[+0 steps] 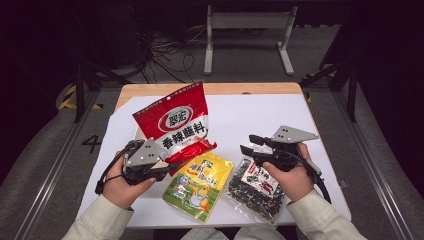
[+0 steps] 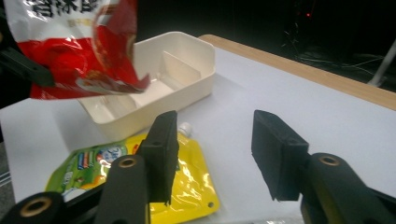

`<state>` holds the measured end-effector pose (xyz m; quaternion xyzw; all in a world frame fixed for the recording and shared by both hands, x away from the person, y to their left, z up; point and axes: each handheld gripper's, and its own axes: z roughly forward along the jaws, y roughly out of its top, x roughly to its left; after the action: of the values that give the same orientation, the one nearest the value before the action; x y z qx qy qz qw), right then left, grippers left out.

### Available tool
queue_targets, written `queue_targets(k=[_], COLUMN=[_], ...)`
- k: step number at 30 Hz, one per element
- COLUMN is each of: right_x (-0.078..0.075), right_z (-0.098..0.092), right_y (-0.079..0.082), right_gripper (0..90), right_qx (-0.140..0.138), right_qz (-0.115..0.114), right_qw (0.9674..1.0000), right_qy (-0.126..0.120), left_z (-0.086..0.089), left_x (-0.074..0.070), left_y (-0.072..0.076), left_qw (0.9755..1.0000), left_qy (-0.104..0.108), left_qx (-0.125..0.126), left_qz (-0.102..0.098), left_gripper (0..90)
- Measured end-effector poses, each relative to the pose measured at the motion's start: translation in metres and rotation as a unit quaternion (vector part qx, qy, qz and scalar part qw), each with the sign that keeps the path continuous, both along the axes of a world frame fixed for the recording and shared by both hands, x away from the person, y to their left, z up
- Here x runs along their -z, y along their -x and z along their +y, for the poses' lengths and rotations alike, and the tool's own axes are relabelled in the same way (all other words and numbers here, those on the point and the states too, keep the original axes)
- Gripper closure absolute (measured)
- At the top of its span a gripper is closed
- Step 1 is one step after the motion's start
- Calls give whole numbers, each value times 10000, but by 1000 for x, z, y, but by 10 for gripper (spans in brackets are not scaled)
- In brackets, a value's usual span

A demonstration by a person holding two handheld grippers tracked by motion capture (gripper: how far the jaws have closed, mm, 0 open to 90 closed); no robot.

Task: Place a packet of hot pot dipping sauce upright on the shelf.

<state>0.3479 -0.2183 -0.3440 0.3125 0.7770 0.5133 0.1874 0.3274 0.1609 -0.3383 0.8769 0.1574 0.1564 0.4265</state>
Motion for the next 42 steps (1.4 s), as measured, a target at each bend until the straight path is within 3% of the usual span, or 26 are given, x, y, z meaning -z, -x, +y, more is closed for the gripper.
queue_targets(k=[3, 6, 9, 14, 25, 30, 36, 42], right_x=[1, 0, 0, 2, 10, 15, 21, 23], right_z=[-6, -16, -28, -38, -61, -74, -81, -86], right_y=[0, 0, -1, 0, 4, 7, 7, 7], right_gripper=[499, 491, 440, 421, 404, 405, 403, 403], right_qx=[71, 115, 173, 190, 273, 365, 458, 515], right_qz=[-68, -52, 26, 55, 174, 262, 377, 426], right_qw=[9999, 9999, 9998, 9996, 9994, 9990, 9982, 9977], right_qy=[127, 99, 76, 183, 154, 57, 82, 59], left_z=[5, 12, 21, 31, 52, 59, 67, 70], left_x=[-3, -7, -12, -15, -15, -11, -10, -9], left_y=[0, -3, -6, -11, -42, -54, -66, -82], left_qw=[10000, 9999, 9998, 9998, 9993, 9978, 9969, 9953], left_qy=[-5, 27, -79, -96, -289, -462, -452, -649], left_qx=[62, 104, 69, 36, -213, -430, -534, -650], left_qz=[-60, -120, -152, -145, -65, -194, -346, -294], left_gripper=[706, 706, 706, 706, 706, 706, 706, 707])
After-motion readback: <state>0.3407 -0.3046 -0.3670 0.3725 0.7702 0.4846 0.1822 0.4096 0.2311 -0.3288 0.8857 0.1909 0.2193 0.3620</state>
